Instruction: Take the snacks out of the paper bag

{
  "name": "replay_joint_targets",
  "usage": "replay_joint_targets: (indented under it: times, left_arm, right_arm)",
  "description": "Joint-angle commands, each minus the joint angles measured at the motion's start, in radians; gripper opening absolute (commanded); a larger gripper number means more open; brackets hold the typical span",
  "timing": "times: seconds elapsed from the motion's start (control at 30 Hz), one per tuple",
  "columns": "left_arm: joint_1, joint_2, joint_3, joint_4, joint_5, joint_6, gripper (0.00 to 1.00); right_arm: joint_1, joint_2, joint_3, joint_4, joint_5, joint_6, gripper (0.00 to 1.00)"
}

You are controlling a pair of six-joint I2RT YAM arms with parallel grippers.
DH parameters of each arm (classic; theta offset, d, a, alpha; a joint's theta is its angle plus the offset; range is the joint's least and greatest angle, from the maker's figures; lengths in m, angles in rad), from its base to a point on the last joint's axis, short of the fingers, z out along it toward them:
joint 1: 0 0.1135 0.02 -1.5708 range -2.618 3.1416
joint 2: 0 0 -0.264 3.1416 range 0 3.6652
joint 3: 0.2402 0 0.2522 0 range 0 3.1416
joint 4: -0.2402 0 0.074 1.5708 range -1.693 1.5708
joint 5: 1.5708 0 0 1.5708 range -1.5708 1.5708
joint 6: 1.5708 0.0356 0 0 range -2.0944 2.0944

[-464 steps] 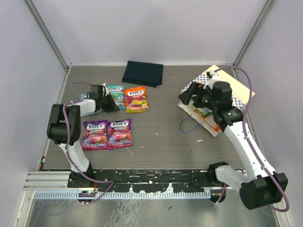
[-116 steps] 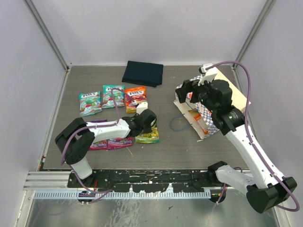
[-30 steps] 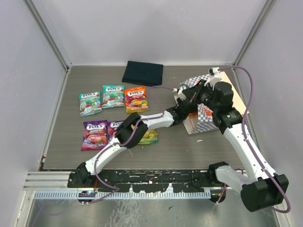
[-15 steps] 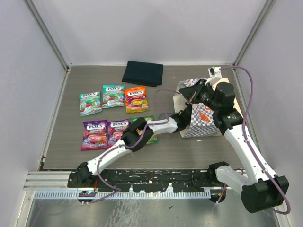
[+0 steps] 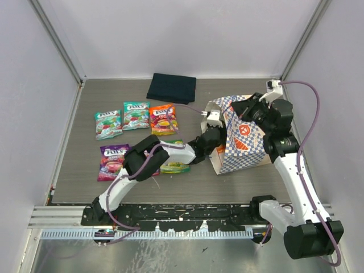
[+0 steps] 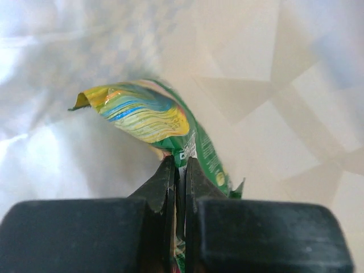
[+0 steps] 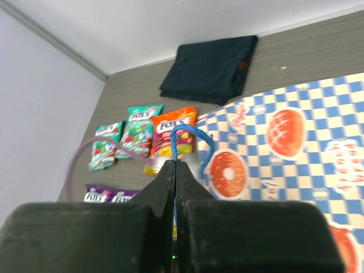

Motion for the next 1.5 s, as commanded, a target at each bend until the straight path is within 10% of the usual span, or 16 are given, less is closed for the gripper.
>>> replay_joint_targets:
  times: [0.0,0.4,0.7,0.97,1.23,1.47]
  left_arm:
    - [0.021,-0.227,-0.12,0.222,0.009,0.081,0.0]
    - [0.028,-0.611,-0.471,0.133,0.02,0.201,0.0]
    - [0.054,-0.808,-0.557,-0.177,0.075,0.333,0.0]
    - [0.056,-0.84,-0.334,-0.832,-0.028,0.379,0.0]
    - [0.055,-0.794,-0.113,-1.284,0.072,0.019,0.0]
    - [0.073,-0.939,-0.188,-1.146,0.162,-0.161,0.0]
  right_arm:
    - [-0.069,-0.026,-0.018,0.02,0.071,-0.02,0.01]
    - [-0.147,-0.023,0.025,-0.064,0.309,-0.126,0.01]
    - [-0.265,0.087,0.105,-0.059,0.208,-0.081,0.01]
    - [-0.36,0.294,0.321,-0.075,0.006,-0.054,0.01]
    - [-0.36,0.331,0.36,-0.062,-0.066,-0.021,0.01]
    - [-0.289,0.206,0.28,-0.159,-0.031,-0.134,0.98]
